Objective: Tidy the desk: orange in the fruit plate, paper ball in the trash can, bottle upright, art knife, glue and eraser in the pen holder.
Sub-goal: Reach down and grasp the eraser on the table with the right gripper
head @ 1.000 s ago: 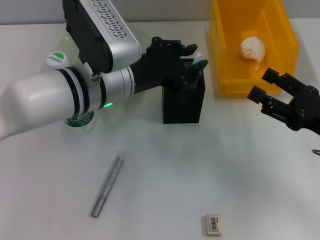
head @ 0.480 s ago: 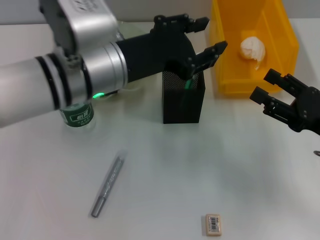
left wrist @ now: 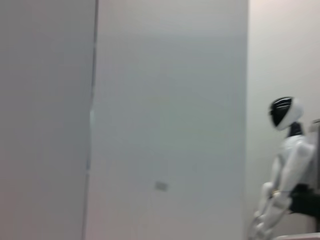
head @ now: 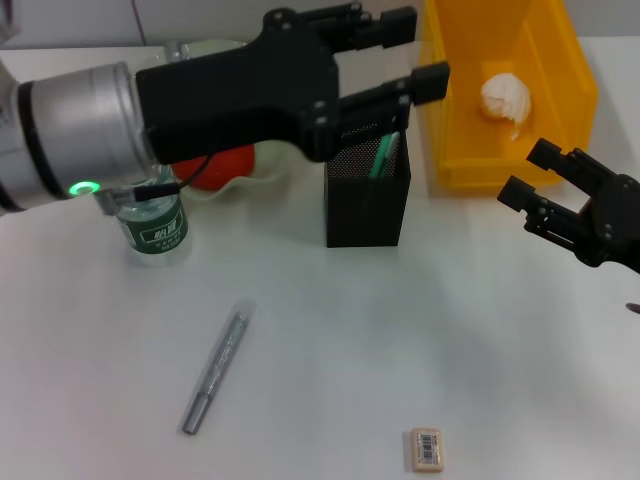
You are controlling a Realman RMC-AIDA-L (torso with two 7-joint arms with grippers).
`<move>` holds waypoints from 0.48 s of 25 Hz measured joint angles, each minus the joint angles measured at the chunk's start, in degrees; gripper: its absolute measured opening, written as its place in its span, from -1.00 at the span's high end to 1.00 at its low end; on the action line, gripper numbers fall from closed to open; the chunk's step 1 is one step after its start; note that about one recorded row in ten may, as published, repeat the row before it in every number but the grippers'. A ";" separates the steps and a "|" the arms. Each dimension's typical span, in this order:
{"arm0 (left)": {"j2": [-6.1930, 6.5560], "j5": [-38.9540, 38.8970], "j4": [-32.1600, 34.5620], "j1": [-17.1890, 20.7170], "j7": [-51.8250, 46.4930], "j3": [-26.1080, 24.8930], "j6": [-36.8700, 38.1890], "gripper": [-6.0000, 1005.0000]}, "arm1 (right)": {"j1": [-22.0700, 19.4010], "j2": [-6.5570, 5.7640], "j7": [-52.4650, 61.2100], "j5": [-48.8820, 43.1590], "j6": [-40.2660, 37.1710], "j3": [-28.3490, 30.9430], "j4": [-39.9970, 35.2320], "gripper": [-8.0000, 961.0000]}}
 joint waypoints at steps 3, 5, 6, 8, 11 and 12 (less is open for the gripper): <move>0.00 -1.26 -5.05 -1.34 0.68 -3.35 4.79 -0.15 | 0.15 0.00 -0.01 0.02 -0.02 -0.06 -0.15 -0.74; 0.07 -1.98 -7.95 -2.10 1.55 -5.22 7.70 -0.16 | 0.24 0.00 -0.01 0.02 -0.07 -0.10 -0.21 -0.74; 0.08 -2.13 -9.71 -2.57 2.13 -6.41 9.31 -0.17 | 0.25 0.00 -0.01 0.02 -0.09 -0.12 -0.21 -0.74; 0.12 -2.19 -12.82 -3.40 2.94 -8.58 11.56 -0.18 | 0.27 0.00 -0.01 0.02 -0.14 -0.12 -0.23 -0.74; 0.26 -2.18 -17.71 -4.75 4.72 -11.61 15.13 -0.44 | 0.27 -0.03 -0.01 -0.02 -0.18 -0.09 -0.25 -0.74; 0.40 -1.98 -19.65 -5.30 6.15 -12.45 17.21 -0.52 | 0.25 -0.09 -0.01 -0.05 -0.20 -0.02 -0.34 -0.74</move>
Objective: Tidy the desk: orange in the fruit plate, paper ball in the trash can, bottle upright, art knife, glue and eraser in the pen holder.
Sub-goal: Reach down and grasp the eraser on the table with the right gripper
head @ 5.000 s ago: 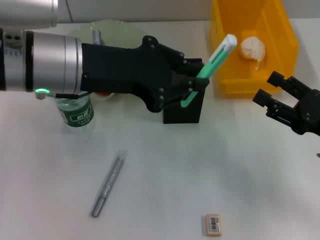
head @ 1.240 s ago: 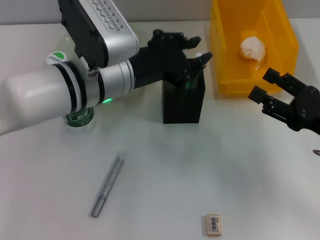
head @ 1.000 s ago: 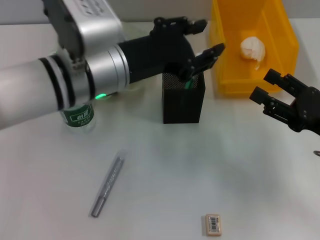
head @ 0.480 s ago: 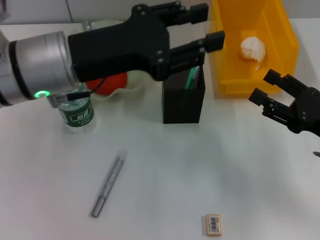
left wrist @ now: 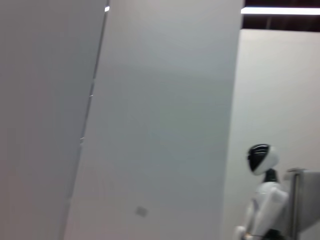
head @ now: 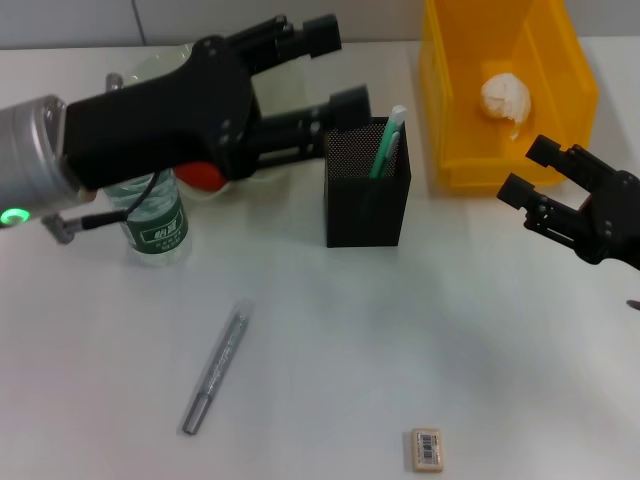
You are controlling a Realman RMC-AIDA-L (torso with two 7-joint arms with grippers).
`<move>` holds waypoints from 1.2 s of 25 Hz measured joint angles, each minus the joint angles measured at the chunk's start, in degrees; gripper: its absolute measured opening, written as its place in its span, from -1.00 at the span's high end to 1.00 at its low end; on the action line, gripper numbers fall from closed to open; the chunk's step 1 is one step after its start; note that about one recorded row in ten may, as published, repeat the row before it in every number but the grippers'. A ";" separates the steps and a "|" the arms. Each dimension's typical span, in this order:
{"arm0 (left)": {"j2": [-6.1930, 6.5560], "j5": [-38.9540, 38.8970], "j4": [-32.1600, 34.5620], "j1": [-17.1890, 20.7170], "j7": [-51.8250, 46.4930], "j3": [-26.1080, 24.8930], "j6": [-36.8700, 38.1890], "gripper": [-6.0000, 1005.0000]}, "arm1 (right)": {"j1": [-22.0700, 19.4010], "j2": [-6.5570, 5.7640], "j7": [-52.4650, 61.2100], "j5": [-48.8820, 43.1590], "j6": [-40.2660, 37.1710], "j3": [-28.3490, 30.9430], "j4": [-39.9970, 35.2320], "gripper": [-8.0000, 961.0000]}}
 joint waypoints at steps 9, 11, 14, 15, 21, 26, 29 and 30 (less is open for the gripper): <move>1.68 4.54 -5.81 0.06 6.53 -2.38 8.56 -0.62 | -1.65 -0.62 6.20 -0.71 -2.13 0.25 -7.13 -0.74; 1.98 4.95 -7.33 0.43 6.60 -2.87 8.50 -0.62 | -1.86 -1.08 12.49 -3.06 -4.30 -0.03 -12.03 -0.74; 2.26 4.97 -8.85 1.07 7.17 -3.77 8.31 -0.62 | -1.27 -1.91 21.57 -8.68 -9.58 0.43 -21.33 -0.74; 2.46 4.97 -9.25 1.24 7.21 -3.85 8.22 -0.62 | -1.06 -2.17 23.91 -9.89 -10.83 0.56 -24.06 -0.74; 3.90 5.75 -10.81 3.20 6.83 -5.30 8.53 -0.62 | 1.82 -3.20 40.01 -18.77 -17.74 1.05 -40.43 -0.74; 3.94 13.40 -10.64 3.58 7.12 -5.43 8.26 -0.62 | 5.89 -4.80 47.80 -20.56 -22.00 0.68 -42.46 -0.74; 3.94 19.95 -11.08 3.01 7.14 -5.45 7.58 -0.62 | 7.85 -5.37 51.16 -21.39 -22.37 0.33 -41.55 -0.73; 3.94 21.31 -11.08 2.92 7.14 -5.44 7.38 -0.62 | 8.54 -5.40 52.20 -21.91 -22.22 0.06 -41.28 -0.73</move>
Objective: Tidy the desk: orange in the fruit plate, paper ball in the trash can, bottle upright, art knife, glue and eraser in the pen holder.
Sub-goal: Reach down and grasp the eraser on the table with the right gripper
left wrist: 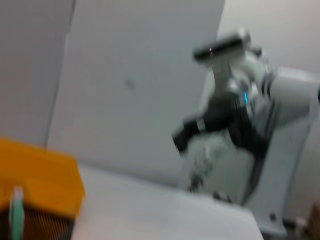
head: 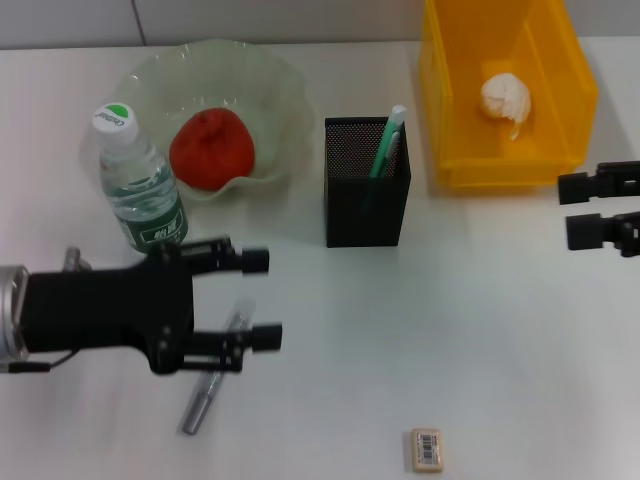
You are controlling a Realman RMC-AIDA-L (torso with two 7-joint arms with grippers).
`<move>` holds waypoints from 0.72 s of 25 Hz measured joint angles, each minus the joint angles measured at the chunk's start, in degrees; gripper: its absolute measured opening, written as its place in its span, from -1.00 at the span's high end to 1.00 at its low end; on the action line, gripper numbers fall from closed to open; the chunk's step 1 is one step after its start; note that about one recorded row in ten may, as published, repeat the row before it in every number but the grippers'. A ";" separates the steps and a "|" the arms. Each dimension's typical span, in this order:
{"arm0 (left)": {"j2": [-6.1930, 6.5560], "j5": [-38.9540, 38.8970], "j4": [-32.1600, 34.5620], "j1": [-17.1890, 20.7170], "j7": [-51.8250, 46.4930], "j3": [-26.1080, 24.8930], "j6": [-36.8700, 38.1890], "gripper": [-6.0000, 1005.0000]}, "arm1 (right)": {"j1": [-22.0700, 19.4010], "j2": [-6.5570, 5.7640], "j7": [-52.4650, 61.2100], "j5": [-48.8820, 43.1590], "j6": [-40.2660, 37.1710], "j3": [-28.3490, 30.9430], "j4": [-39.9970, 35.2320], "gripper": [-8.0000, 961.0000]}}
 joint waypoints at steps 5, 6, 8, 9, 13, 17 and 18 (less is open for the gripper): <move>0.00 6.05 0.21 -0.13 0.01 -0.60 -0.81 -0.62 | 2.63 0.57 2.94 -2.82 1.21 -2.96 0.35 -0.73; 0.00 6.66 0.14 -0.13 0.03 -0.87 -0.80 -0.62 | 2.85 0.75 3.33 -3.25 1.58 -3.87 0.33 -0.73; 0.00 7.69 0.14 -0.06 0.06 -1.36 -0.67 -0.62 | 3.26 1.22 4.59 -4.25 2.92 -6.25 0.08 -0.73; -0.01 8.20 0.24 -0.01 0.08 -1.46 -0.62 -0.62 | 3.54 1.42 5.57 -4.92 3.67 -7.97 -0.03 -0.73; -0.15 9.98 0.33 -0.03 0.13 -1.50 -0.70 -0.62 | 5.88 1.76 8.94 -8.68 5.51 -15.40 -0.21 -0.73; -0.49 10.37 0.40 -0.23 0.37 -1.49 -0.84 -0.62 | 10.04 2.70 13.30 -14.81 7.02 -21.50 -0.29 -0.73; -0.58 10.46 0.40 -0.28 0.78 -1.50 -0.83 -0.62 | 11.67 3.19 15.16 -17.33 7.36 -22.97 -0.27 -0.73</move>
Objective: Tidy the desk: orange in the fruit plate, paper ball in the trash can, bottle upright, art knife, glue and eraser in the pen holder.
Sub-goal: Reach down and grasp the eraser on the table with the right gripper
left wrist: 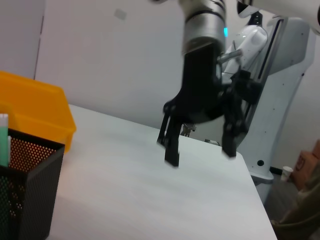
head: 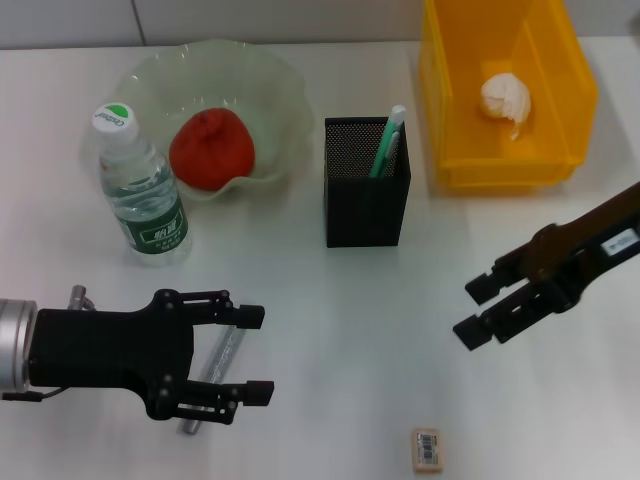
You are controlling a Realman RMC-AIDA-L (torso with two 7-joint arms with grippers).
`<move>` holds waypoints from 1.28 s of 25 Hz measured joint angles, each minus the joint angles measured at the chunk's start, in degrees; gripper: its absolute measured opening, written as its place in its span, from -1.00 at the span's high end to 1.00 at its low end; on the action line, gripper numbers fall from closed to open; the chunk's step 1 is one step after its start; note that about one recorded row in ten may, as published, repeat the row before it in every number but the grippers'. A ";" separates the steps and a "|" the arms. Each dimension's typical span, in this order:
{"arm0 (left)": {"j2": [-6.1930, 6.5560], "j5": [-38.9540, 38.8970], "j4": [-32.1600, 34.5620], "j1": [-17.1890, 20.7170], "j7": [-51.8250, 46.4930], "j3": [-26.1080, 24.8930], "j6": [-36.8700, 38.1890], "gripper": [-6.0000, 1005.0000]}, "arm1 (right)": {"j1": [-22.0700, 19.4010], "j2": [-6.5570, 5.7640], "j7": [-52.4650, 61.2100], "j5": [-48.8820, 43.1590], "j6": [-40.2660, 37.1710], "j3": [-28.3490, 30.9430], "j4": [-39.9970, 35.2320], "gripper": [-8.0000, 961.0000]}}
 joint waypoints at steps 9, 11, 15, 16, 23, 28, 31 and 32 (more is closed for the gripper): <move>-1.46 0.06 -0.18 0.11 5.44 0.00 0.21 -0.62 | 11.19 2.37 11.84 -8.41 3.40 -9.30 7.47 -0.73; -1.57 0.08 -0.24 -0.14 5.98 0.01 0.07 -0.62 | 13.00 2.47 13.55 -8.14 4.64 -11.13 9.92 -0.73; -1.73 0.09 -0.32 -0.75 6.15 0.01 -0.36 -0.62 | 15.82 2.71 15.93 -8.08 6.62 -15.13 13.71 -0.73; -1.74 0.09 -0.28 -0.79 6.19 0.01 -0.42 -0.62 | 16.18 2.77 15.57 -8.08 6.93 -16.51 14.05 -0.73; -1.88 0.08 -0.28 -0.89 7.47 -1.21 -0.66 -0.62 | 13.14 2.70 9.52 -8.13 10.84 -27.65 9.32 -0.73; -2.01 0.10 -0.30 -0.90 7.50 -1.30 -0.99 -0.62 | 10.63 2.80 8.05 -8.23 12.00 -36.06 3.34 -0.73; -2.12 0.09 -0.31 -0.88 7.51 -1.36 -1.20 -0.62 | 9.16 2.84 7.50 -8.00 13.09 -41.52 -0.70 -0.73; -2.13 0.10 -0.31 -0.83 7.52 -1.43 -1.27 -0.62 | 8.92 2.84 7.36 -7.65 13.22 -42.74 -1.56 -0.73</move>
